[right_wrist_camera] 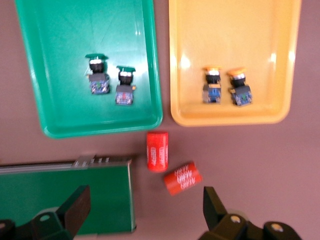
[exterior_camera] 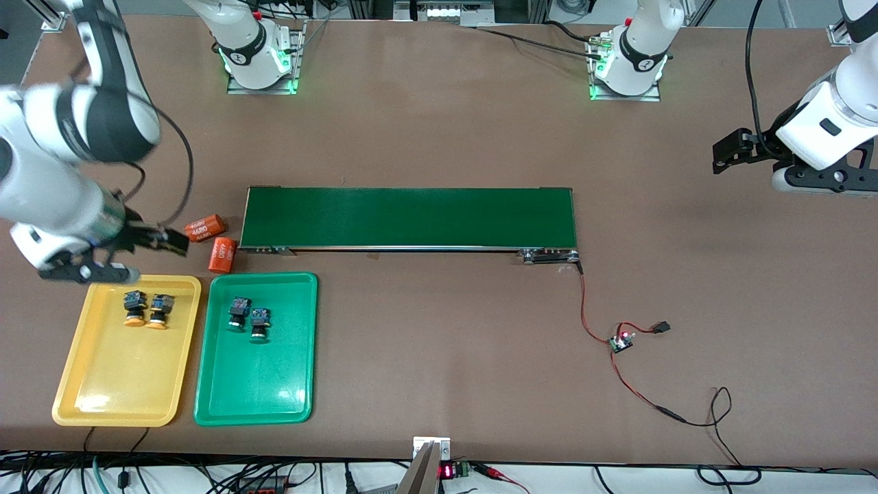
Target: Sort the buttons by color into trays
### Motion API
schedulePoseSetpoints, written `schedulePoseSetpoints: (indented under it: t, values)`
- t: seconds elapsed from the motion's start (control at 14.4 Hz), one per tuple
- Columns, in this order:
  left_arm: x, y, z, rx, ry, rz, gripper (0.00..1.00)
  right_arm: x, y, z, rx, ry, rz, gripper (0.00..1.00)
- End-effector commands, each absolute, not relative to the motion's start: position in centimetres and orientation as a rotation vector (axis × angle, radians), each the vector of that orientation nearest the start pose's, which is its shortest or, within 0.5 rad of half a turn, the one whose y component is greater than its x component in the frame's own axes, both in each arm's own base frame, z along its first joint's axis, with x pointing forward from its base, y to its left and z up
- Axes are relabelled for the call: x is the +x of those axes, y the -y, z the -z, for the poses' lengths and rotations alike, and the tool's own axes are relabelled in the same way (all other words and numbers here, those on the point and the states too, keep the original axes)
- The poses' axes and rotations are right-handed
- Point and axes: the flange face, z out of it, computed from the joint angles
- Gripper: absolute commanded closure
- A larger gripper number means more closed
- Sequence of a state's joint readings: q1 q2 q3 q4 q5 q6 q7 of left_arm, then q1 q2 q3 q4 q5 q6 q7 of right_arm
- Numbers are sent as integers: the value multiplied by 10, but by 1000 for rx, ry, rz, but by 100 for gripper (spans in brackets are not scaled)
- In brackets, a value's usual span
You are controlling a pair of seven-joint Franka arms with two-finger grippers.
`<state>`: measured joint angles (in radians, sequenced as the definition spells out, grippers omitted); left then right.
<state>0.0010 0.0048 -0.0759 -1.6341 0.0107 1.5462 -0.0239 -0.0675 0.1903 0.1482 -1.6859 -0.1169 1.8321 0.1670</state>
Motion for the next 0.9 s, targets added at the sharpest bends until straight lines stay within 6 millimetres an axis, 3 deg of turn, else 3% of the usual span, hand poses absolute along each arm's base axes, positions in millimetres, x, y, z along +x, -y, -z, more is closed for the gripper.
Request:
schedulePoseSetpoints:
  t: [0.0, 0.07, 0.21, 0.55, 0.83]
  values:
    - [545, 38, -595, -3100, -96, -145, 0, 560, -30, -498, -3224, -47, -82, 0]
    - [545, 38, -595, -3100, -96, -145, 0, 547, -31, -496, -3214, -53, -98, 0]
    - [545, 38, -595, -3100, -96, -145, 0, 542, -32, -503, -3209, -56, -114, 0]
    - [545, 38, -595, -3100, -93, -147, 0, 546, -34, -572, -3207, -84, -181, 0]
    - [544, 35, -594, -3099, -86, -162, 0, 547, -37, -573, -3186, -95, -179, 0]
